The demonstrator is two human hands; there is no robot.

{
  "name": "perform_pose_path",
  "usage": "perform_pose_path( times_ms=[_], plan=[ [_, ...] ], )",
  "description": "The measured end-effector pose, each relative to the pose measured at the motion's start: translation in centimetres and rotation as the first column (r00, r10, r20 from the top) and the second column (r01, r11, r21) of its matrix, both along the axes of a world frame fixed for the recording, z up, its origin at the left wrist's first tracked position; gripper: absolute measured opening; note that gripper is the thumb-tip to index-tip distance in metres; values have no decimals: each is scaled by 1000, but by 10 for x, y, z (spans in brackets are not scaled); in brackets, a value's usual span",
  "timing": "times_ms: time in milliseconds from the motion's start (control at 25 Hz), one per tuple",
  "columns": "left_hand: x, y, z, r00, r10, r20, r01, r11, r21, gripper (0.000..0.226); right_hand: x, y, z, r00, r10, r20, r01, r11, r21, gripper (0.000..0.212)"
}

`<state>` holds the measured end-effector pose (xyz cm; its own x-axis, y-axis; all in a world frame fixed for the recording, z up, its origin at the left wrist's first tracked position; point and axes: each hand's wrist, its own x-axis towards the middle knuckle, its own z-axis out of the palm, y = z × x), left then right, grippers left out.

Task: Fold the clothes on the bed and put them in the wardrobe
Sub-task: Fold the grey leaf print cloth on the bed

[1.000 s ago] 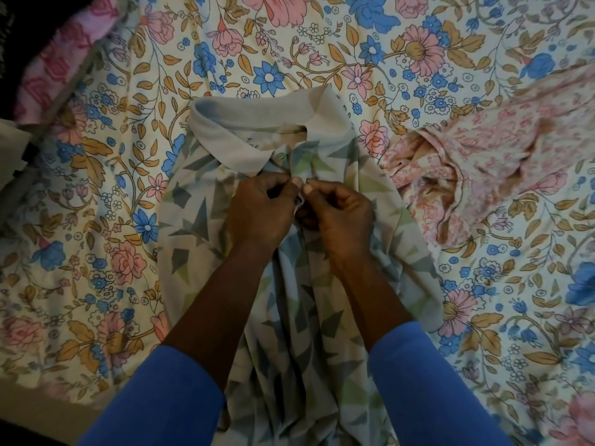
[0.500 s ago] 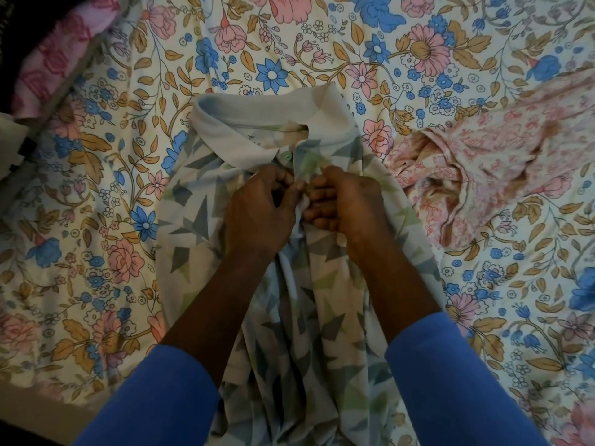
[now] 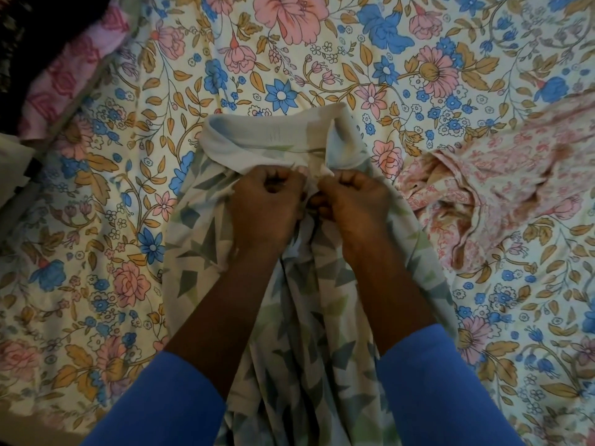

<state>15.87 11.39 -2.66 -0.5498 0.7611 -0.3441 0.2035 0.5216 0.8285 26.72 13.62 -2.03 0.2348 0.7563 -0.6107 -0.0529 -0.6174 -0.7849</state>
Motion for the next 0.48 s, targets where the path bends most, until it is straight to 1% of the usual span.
perform_pose_path(
  times_ms=[40,80,200,280,360,400,480],
  plan=[
    [4,4,-2,999,-10,-50,10,1000,-8,16,3,0,1,996,-10,-94,7,1000,-30,13],
    [8,7,-2,995,-11,-99,9,1000,-23,16,5,1,2,991,4,-135,-10,999,-42,14],
    [15,14,-3,981,45,-190,-61,995,-77,18,7,5,2,987,59,-150,-67,996,-54,5],
    [21,18,-2,964,63,-257,-92,990,-103,19,10,6,0,984,65,-165,-78,994,-72,6],
    [25,17,-2,945,43,-326,-76,993,-89,18,11,6,-2,980,71,-188,-87,993,-76,7],
    [24,16,-2,944,35,-328,-61,996,-68,17,12,5,-2,977,73,-201,-89,994,-71,7],
    [17,14,-1,970,35,-239,-40,999,-17,11,11,3,-3,976,67,-207,-80,996,-51,6]
  ],
)
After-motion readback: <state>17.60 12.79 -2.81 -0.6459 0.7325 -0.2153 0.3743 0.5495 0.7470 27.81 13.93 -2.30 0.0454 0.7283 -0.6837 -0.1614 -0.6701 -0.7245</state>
